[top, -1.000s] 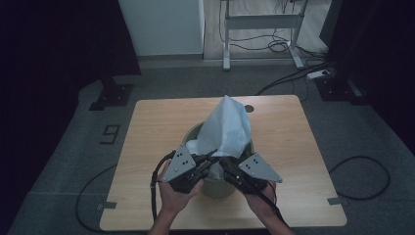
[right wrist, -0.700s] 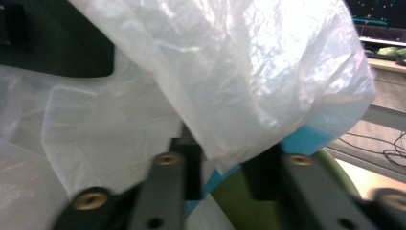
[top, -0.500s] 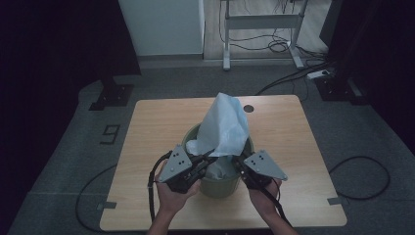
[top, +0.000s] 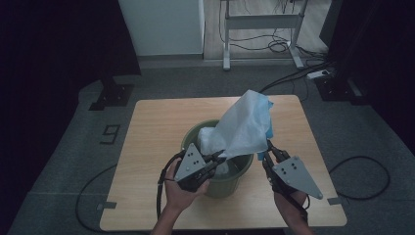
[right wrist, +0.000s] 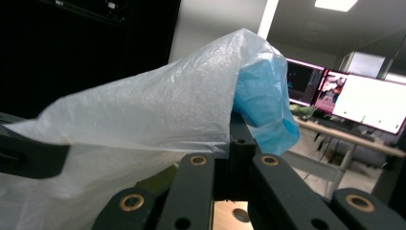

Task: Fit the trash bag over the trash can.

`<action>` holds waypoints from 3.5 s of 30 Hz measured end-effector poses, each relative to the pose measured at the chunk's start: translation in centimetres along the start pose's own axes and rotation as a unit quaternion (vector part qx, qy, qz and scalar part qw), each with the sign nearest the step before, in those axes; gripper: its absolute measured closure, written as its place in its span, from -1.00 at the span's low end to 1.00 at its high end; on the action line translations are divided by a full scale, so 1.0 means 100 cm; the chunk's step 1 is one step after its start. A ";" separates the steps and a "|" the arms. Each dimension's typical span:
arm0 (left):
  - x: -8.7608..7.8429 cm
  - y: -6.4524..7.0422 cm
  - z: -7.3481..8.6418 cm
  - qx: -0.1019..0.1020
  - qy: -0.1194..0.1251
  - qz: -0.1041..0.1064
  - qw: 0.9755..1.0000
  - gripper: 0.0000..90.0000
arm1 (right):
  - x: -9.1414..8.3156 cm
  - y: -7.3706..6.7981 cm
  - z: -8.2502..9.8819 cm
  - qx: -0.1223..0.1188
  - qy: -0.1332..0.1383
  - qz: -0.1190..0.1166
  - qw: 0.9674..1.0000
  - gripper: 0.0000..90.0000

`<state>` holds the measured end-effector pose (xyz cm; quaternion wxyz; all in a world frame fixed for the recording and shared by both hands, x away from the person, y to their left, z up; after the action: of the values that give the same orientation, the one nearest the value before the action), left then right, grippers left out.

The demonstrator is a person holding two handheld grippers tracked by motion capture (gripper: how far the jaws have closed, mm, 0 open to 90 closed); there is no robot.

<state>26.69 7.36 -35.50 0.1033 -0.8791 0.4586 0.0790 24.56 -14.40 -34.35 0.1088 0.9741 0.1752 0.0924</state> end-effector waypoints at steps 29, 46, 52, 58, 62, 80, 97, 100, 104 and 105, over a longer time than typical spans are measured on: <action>0.001 -0.001 -0.015 -0.032 -0.021 0.033 0.999 -0.09 | -0.007 0.001 0.043 0.011 -0.052 -0.036 0.998 0.95; 0.002 -0.022 -0.006 -0.098 -0.003 0.037 0.995 0.96 | -0.009 0.000 0.050 0.026 -0.058 -0.060 0.996 0.92; -0.011 -0.034 0.002 -0.123 0.017 0.018 0.992 0.97 | -0.011 -0.002 0.060 0.027 -0.072 -0.067 0.995 0.92; -0.029 -0.044 0.009 -0.140 0.030 0.011 0.990 0.97 | -0.013 0.000 0.071 0.035 -0.090 -0.073 0.993 0.91; -0.041 -0.046 0.015 -0.144 0.035 0.005 0.989 0.97 | -0.015 0.003 0.077 0.042 -0.103 -0.076 0.991 0.87; -0.080 -0.050 0.052 -0.185 0.053 -0.018 0.981 0.96 | -0.044 0.027 0.087 0.112 -0.110 -0.123 0.980 -0.13; -0.079 -0.047 0.058 -0.190 0.057 -0.017 0.980 0.95 | -0.018 0.026 0.060 0.145 -0.089 -0.137 0.976 -0.20; -0.080 -0.047 0.058 -0.191 0.058 -0.016 0.980 0.95 | 0.001 0.021 0.050 0.156 -0.085 -0.143 0.974 -0.18; -0.080 -0.047 0.058 -0.190 0.060 -0.013 0.980 0.95 | 0.031 0.018 0.044 0.180 -0.095 -0.146 0.968 -0.12; -0.081 -0.047 0.058 -0.189 0.060 -0.013 0.980 0.95 | 0.037 0.017 0.043 0.187 -0.099 -0.146 0.966 -0.09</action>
<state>25.77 17.85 -38.72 -0.0915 -0.8918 0.4291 0.1105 29.45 -15.39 -37.53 -0.0458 0.9454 0.3178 -0.0560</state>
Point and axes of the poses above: each handheld gripper's, and its own axes: x roughly forward along the jaws, z roughly out of its underside, y roughly to its right, the point moved 2 cm from there along x, roughly forward along the jaws, and after that the axes turned 4 degrees about y, right-handed, at the moved point
